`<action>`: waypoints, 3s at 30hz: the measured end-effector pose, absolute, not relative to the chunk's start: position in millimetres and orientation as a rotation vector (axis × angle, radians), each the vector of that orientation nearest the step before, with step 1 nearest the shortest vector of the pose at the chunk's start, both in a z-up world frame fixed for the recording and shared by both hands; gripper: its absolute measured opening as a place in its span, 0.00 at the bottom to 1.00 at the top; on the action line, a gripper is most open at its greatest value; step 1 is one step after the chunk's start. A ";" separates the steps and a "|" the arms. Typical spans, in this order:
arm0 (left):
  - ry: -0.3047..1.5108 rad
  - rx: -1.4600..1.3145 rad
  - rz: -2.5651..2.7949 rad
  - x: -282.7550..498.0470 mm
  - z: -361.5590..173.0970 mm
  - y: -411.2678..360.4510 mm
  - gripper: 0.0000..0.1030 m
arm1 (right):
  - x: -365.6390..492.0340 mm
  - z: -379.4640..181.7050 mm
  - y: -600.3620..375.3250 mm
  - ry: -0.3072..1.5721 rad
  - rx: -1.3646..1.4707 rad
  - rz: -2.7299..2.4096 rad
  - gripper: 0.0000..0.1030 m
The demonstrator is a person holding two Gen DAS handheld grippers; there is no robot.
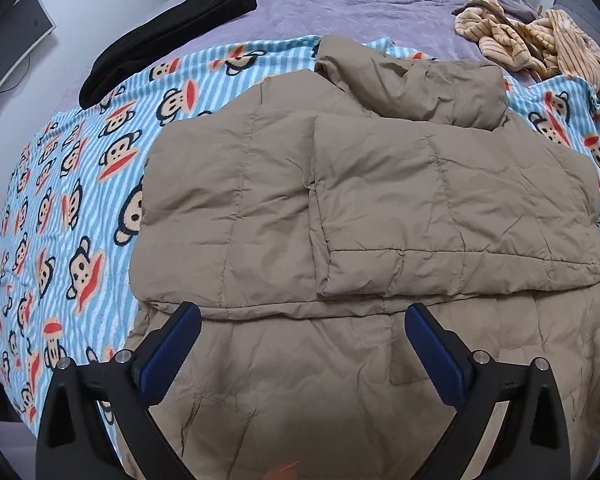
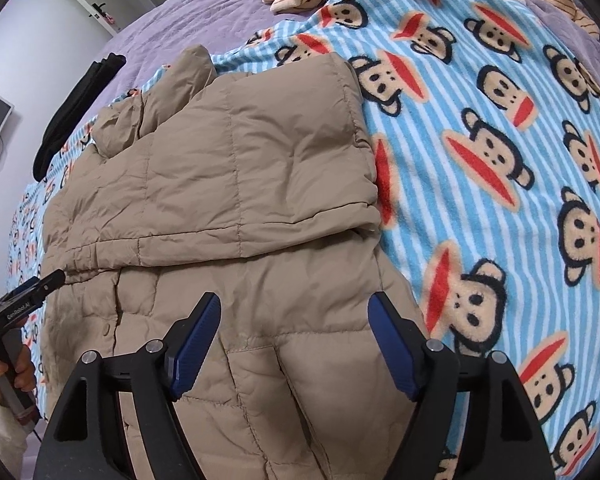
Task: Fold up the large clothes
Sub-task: 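Open both tools and withdraw from the folded jacket, then grasp the beige jacket's hem with both tools and lift it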
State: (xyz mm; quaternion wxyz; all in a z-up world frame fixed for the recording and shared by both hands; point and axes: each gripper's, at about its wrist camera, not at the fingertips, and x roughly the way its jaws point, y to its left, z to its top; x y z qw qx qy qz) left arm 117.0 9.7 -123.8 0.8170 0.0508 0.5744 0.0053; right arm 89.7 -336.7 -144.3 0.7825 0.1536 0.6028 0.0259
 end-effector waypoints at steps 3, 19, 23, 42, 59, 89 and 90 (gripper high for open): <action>1.224 0.123 0.025 112.9 -119.9 7.1 0.99 | 83.4 -139.2 -339.3 1.280 0.371 0.072 0.80; 1.290 0.050 -0.015 45.3 -96.9 3.5 0.99 | 40.8 -141.5 -343.5 1.381 0.629 0.203 1.00; 1.314 0.060 -0.038 21.1 -92.2 11.1 0.99 | 18.6 -138.5 -341.6 1.401 0.668 0.170 1.00; 1.379 0.041 -0.141 -88.2 -74.7 101.0 0.99 | -90.4 -113.5 -270.8 1.409 0.853 0.037 1.00; 1.475 -0.380 -0.132 -161.5 -100.1 177.1 0.99 | -161.8 -109.3 -277.3 1.435 0.978 -0.077 1.00; 1.402 -0.662 -0.174 -107.2 -132.4 160.3 0.16 | -168.1 -212.7 -343.8 1.298 1.471 -0.199 0.21; 1.393 -0.650 -0.186 -105.6 -126.5 160.3 0.16 | -168.6 -210.4 -344.2 1.297 1.463 -0.210 0.17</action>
